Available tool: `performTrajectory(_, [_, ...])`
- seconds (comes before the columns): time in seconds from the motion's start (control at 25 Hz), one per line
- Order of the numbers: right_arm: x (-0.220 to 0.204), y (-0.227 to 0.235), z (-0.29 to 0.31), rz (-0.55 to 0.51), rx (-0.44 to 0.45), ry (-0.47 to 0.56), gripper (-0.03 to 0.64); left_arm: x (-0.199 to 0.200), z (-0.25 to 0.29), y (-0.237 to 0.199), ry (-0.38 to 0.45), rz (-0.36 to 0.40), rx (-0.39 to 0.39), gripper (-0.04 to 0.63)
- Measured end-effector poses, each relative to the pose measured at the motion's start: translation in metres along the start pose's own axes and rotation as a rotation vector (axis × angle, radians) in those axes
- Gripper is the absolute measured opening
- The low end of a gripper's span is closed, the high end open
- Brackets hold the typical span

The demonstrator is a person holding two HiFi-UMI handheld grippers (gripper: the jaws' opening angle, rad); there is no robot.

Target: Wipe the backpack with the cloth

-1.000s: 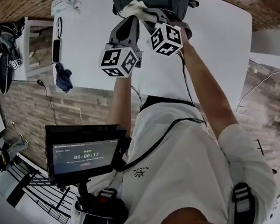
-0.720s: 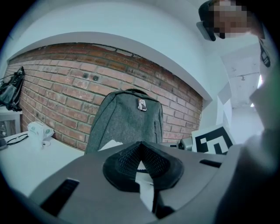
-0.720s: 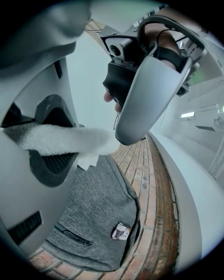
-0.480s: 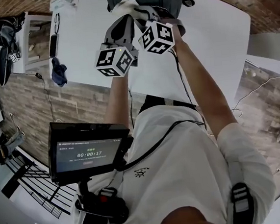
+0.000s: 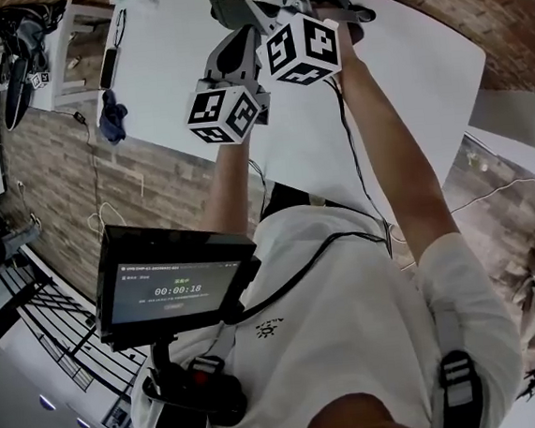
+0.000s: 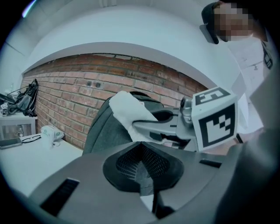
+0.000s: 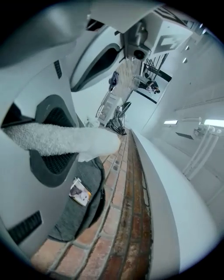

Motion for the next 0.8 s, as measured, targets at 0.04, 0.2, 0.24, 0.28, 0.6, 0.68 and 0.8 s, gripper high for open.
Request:
performTrajectory(0.04, [0.003,0.007,-0.001,-0.007,-0.015,0.005,0.098,0.000,0.001,0.003,0.001,0.001,0.003,0.002])
performTrajectory(0.2, [0.002,0.018,0.003,0.002,-0.015,-0.028,0.097,0.001,-0.003,0.009,0.003,0.000,0.024,0.001])
performTrajectory(0.24, [-0.002,0.015,0.003,0.004,-0.005,-0.041,0.097,0.000,-0.005,0.011,0.003,-0.001,0.032,0.000])
performTrajectory(0.28, [-0.007,0.010,0.003,0.007,0.008,-0.055,0.097,0.000,-0.008,0.012,0.004,-0.001,0.040,0.000])
performTrajectory(0.6, [-0.041,-0.035,0.007,0.021,0.100,-0.118,0.097,0.002,-0.018,0.008,0.002,0.005,0.086,0.001])
performTrajectory(0.68, [-0.048,-0.048,0.007,0.033,0.137,-0.133,0.097,0.002,-0.019,0.007,0.001,0.008,0.089,0.002])
performTrajectory(0.8, [-0.058,-0.069,0.007,0.048,0.194,-0.150,0.097,0.001,-0.020,0.003,0.000,0.008,0.095,0.000])
Point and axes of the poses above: the fingertips, and each gripper's own axes: z forward along the fingers, y to its right, x out of its top, the point moved 5 cm from there along -z, backward along the fingers, and after that the axes turned 2 degrees about -y, right-handed, at the moved point
